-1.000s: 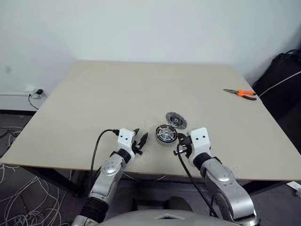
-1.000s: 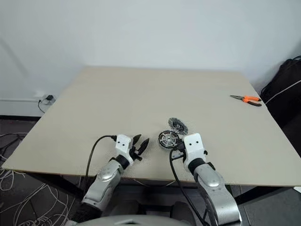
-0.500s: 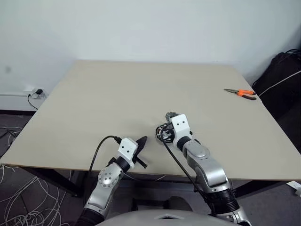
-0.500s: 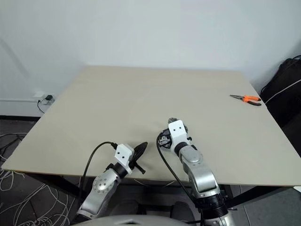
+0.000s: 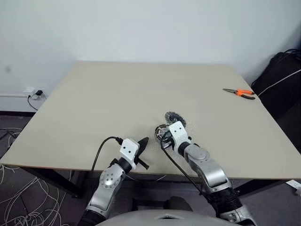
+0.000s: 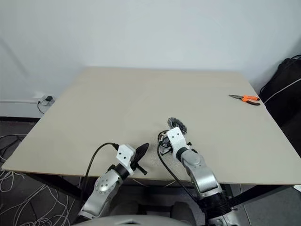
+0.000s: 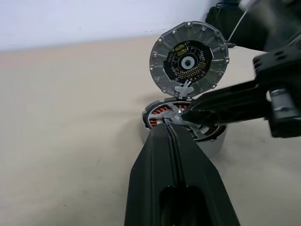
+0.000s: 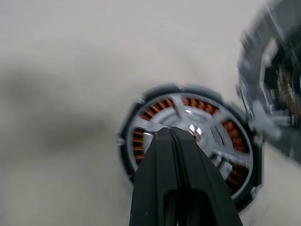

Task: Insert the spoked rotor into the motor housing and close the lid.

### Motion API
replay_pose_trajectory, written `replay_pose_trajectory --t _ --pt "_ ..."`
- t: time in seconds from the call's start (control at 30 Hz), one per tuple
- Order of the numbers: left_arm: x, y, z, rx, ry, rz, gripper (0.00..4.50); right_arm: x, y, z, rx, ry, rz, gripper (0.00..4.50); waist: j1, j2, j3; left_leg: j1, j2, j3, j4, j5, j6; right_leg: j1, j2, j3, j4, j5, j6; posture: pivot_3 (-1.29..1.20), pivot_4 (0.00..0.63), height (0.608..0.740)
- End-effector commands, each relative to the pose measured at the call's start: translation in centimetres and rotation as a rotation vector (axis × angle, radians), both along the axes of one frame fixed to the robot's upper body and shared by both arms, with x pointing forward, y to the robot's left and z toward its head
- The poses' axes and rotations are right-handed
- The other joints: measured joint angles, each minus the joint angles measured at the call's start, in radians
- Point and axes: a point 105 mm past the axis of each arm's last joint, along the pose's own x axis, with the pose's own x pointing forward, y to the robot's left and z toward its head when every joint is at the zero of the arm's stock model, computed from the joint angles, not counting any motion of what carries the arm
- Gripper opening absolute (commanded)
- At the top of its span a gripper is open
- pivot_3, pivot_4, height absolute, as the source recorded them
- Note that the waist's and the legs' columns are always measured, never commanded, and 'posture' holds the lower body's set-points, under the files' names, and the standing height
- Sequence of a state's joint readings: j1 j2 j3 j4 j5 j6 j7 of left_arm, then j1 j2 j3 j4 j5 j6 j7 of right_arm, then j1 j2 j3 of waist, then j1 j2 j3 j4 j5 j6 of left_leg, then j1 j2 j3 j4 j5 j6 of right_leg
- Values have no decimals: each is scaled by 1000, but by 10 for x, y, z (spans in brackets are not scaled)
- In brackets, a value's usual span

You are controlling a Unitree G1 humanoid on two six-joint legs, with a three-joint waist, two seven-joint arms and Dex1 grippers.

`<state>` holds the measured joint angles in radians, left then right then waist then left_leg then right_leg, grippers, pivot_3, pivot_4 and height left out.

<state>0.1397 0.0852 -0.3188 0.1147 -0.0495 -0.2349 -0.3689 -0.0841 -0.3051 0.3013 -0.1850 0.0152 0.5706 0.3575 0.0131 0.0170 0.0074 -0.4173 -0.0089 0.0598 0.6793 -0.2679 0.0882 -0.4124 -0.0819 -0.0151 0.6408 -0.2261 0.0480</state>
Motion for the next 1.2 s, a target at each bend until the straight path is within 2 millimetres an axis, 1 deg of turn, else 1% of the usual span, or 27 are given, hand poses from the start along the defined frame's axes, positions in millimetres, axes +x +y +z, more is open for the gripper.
replay_pose_trajectory --t 0.03,0.1,0.13,0.2,0.33,0.5,0.73,0.9,1.07,1.2 --pt "9 -2 17 -32 -44 22 25 0 10 35 -42 -96 165 0 0 -1 0 0 0 0 0 0 0 0 0 0 0 0 0 0 0 740" --pt "10 -4 18 -26 -52 6 25 -5 9 37 -86 -84 238 0 2 -1 1 0 0 0 1 0 0 0 1 0 0 0 0 0 0 740" --pt "9 -5 18 -21 -59 -3 5 -7 9 38 -101 -74 269 185 2 -2 1 0 0 0 1 0 0 0 1 -1 0 0 0 0 0 740" --pt "9 -6 19 -12 -68 -13 0 -9 6 38 -143 -61 314 630 4 -2 1 0 0 0 1 0 0 1 1 -2 0 0 0 0 0 740" --pt "10 -6 17 -20 -58 -18 0 -3 -2 37 -253 -66 363 1888 5 -3 1 0 0 0 2 0 0 1 1 -1 -1 0 0 0 0 740" --pt "9 -6 15 -24 -46 -20 0 5 -11 36 -346 -29 433 1888 6 -5 3 0 0 0 2 0 0 1 0 -2 0 0 0 0 0 740" --pt "8 -5 12 -24 -31 -17 0 -3 -13 19 -409 98 567 1888 7 -6 3 -1 0 0 2 0 0 1 0 -1 -2 0 0 0 0 740" --pt "6 -3 12 -61 -8 7 0 1 -15 8 -432 127 569 1888 7 -6 3 -1 0 0 2 0 0 1 -1 -1 -2 0 0 0 0 740" --pt "5 -3 11 -67 -3 13 0 7 -15 4 -437 138 564 1888 7 -5 3 -1 0 0 2 0 0 0 -1 -1 -2 0 0 0 0 740" --pt "5 -4 11 -74 -1 17 0 10 -22 -1 -458 169 556 1888 7 -5 3 -2 0 0 2 0 0 0 -1 -1 -2 0 0 0 0 740"
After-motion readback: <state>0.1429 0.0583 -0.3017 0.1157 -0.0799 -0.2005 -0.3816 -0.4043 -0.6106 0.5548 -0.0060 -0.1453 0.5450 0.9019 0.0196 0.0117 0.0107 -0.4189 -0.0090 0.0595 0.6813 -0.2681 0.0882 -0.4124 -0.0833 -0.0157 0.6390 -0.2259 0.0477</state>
